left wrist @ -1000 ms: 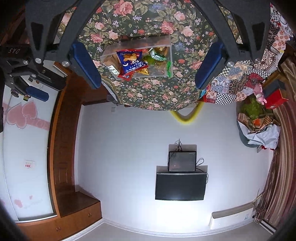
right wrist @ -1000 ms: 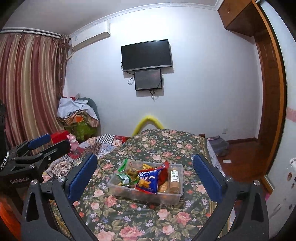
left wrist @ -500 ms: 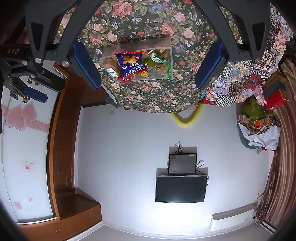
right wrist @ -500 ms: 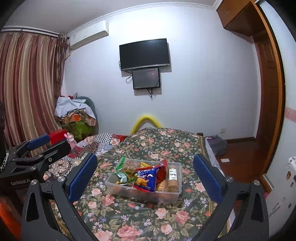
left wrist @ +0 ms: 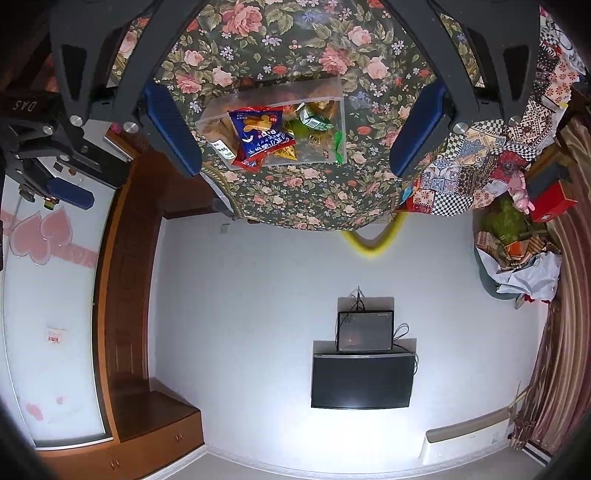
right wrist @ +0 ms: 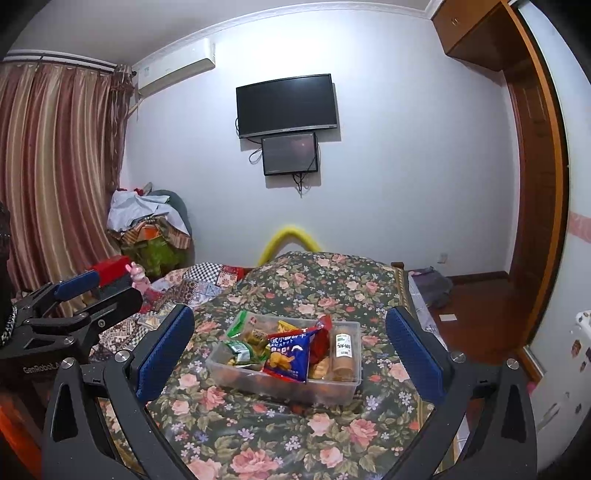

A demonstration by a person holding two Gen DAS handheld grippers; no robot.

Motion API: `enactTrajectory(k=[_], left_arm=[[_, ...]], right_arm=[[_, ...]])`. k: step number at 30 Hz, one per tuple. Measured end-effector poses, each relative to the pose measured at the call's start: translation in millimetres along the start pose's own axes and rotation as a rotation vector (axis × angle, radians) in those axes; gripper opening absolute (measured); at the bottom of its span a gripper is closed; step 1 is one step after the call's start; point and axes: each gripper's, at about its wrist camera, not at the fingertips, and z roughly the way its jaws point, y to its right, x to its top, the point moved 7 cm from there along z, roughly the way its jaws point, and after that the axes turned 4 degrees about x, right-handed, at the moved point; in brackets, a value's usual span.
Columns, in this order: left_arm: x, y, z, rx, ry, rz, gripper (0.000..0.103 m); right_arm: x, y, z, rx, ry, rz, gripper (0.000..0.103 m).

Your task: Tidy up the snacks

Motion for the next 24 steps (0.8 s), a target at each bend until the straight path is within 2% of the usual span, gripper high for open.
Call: enactTrajectory(k=[17, 24], left_arm=[[-2.0, 2.5, 1.0, -0.012, -0.004, -0.005, 0.103], [-3.9, -0.5, 5.7, -0.023, -0.029, -0.021, 0.103]], right_arm=[[1.7, -0.1, -1.8, -0.019, 0.006, 0.004, 0.103], [0.3, -1.3, -1.7, -0.019, 0.003, 0.001, 0.103]])
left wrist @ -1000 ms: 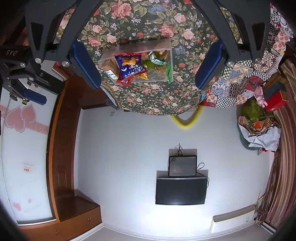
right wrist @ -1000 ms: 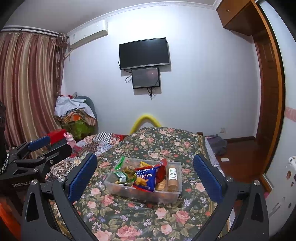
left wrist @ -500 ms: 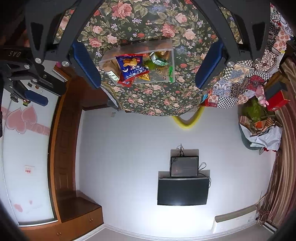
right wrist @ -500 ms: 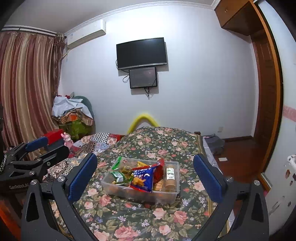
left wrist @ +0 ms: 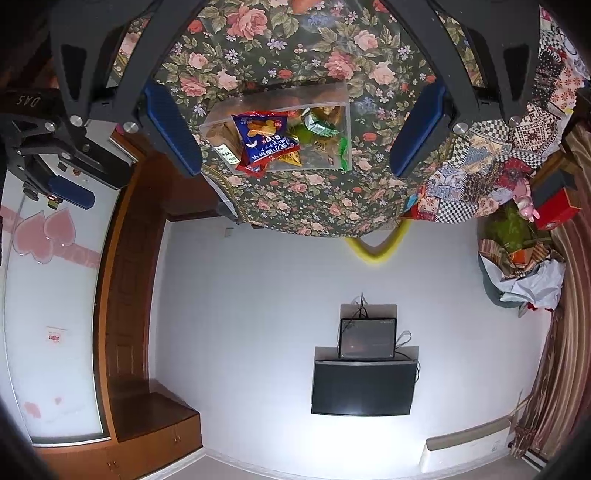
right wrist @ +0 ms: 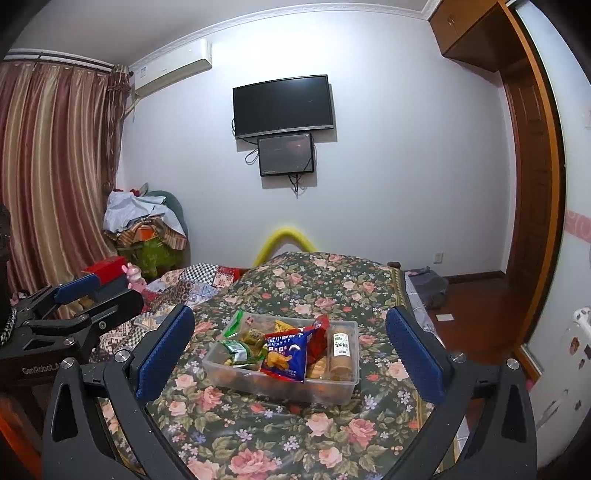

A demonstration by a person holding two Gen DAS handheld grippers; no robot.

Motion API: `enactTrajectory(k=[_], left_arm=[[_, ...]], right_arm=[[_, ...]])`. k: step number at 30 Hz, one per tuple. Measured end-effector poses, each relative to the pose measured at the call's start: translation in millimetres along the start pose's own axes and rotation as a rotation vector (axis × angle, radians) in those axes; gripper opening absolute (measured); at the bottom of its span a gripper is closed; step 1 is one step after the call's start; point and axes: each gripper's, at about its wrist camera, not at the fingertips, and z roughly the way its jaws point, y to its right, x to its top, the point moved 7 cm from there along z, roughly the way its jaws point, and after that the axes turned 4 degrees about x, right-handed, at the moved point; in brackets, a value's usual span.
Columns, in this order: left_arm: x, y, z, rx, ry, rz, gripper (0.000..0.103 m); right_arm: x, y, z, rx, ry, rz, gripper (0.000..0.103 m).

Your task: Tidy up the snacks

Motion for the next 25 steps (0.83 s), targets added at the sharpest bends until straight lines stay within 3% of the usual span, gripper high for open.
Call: enactTrajectory(k=[25], left_arm=[[-4.6, 5.3, -4.0, 0.009, 0.011, 0.016, 0.103]], right_arm=[[-0.6, 6.3, 0.9, -0.001, -0.002, 0.026, 0.103]])
